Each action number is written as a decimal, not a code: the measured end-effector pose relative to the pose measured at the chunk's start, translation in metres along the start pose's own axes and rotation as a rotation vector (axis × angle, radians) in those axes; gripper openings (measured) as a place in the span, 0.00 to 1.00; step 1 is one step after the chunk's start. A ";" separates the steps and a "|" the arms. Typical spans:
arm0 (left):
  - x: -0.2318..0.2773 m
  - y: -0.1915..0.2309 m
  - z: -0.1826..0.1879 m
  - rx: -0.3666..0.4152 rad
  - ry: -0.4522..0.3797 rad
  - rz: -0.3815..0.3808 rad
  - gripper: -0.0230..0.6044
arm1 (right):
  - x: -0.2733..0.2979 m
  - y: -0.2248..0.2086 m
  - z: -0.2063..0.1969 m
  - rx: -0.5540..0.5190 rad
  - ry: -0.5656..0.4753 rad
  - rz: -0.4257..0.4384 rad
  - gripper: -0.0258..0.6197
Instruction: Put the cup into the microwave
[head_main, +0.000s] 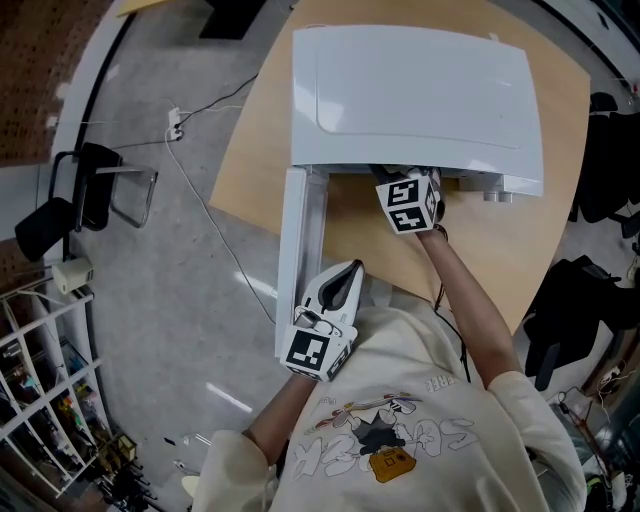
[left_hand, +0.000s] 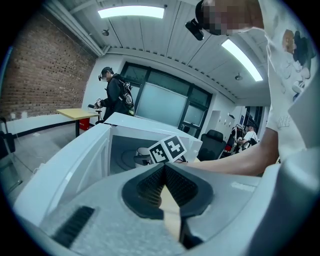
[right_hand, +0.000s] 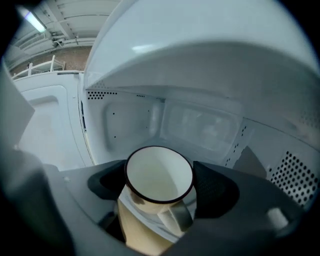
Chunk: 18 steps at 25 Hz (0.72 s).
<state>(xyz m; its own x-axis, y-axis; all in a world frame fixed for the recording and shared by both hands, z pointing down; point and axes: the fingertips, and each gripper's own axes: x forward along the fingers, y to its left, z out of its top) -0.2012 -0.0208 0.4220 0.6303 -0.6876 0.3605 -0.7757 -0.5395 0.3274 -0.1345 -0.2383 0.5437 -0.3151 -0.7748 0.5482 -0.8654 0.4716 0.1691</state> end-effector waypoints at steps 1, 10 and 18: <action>-0.001 0.001 -0.003 0.002 0.018 0.000 0.04 | -0.002 0.000 0.005 -0.003 -0.021 0.002 0.68; 0.006 -0.008 0.001 -0.014 0.005 -0.023 0.04 | -0.031 0.005 0.014 -0.026 -0.069 0.005 0.68; 0.021 -0.016 -0.001 -0.039 -0.014 -0.002 0.04 | -0.108 0.025 -0.009 -0.002 -0.118 0.057 0.51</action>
<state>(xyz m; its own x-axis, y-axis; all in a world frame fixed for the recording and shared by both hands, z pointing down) -0.1749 -0.0265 0.4249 0.6308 -0.6936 0.3478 -0.7728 -0.5212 0.3622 -0.1192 -0.1392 0.4962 -0.4072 -0.7907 0.4571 -0.8443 0.5168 0.1419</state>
